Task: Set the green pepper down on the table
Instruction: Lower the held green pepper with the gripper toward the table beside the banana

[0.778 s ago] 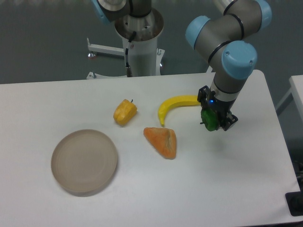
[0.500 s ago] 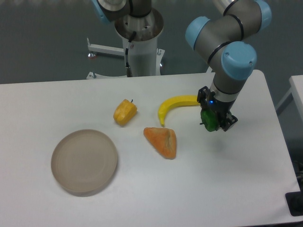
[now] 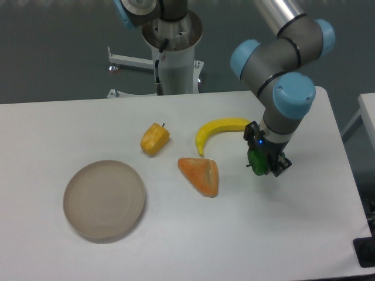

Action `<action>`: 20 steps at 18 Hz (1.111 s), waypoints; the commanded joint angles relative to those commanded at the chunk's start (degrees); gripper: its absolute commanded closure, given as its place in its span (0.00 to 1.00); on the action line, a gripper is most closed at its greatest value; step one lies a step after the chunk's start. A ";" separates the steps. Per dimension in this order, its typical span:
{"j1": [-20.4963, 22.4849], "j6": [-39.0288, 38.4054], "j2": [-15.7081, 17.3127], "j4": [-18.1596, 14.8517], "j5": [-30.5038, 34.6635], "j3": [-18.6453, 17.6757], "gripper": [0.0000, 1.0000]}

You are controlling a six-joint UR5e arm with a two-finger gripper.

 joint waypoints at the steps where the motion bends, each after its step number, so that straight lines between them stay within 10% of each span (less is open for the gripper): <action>1: -0.53 -0.26 -1.05 1.06 0.00 0.00 0.76; 5: -2.03 0.35 -4.31 5.45 0.09 0.09 0.72; 11: -1.94 1.76 -5.19 5.73 0.18 0.88 0.00; 20: -1.59 -1.93 0.51 0.65 -0.61 1.14 0.00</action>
